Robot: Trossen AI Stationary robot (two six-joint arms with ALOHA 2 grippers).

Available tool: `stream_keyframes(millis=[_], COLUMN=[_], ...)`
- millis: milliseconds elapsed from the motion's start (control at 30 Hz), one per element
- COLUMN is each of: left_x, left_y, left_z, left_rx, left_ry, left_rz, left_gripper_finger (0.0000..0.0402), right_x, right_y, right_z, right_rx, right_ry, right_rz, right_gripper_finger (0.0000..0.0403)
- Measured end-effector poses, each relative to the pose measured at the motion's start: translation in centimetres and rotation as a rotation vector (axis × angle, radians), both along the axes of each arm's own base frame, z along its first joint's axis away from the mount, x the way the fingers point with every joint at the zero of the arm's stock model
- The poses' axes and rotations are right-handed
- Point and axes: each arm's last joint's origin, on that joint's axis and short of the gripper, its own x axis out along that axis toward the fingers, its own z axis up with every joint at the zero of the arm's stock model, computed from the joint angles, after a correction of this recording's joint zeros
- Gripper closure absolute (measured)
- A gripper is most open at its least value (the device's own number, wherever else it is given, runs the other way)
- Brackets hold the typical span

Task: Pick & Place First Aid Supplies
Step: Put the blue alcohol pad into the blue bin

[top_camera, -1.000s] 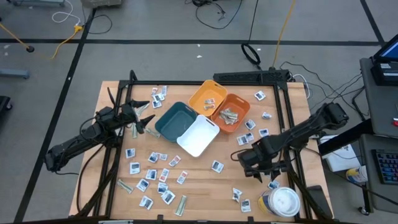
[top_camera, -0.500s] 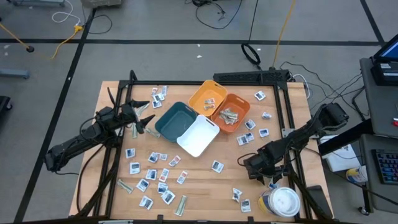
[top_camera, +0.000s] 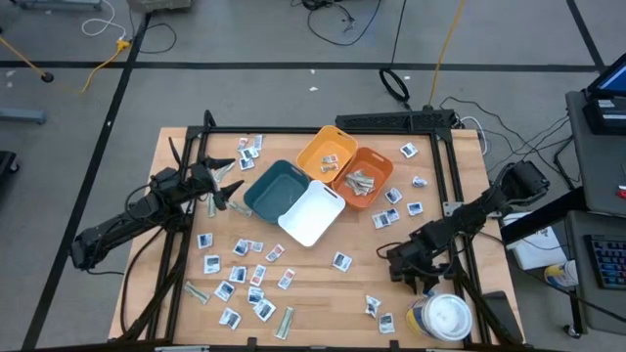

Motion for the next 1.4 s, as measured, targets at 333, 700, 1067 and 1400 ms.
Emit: stream_keyframes(millis=[333, 700, 1067, 1400], left_x=[0.0, 0.0, 0.0, 0.0], left_y=[0.0, 0.0, 0.0, 0.0], left_z=[0.0, 0.0, 0.0, 0.0], left_rx=[0.0, 0.0, 0.0, 0.001], left_ry=[0.0, 0.0, -0.001, -0.001], left_rz=[0.0, 0.0, 0.0, 0.0], left_gripper_finger=[0.0034, 0.0034, 0.0034, 0.0034], right_x=[0.1, 1.5, 2.0, 2.1], right_y=[0.0, 0.0, 0.1, 0.1], right_z=[-0.2, 1.8, 4.8, 6.9], right_rx=[-0.01, -0.082, -0.094, -0.064], right_ry=[-0.036, -0.165, -0.185, -0.287], right_rz=[-0.007, -0.004, 0.015, 0.017], right_gripper_finger=[0.0398, 0.0402, 0.0403, 0.0403])
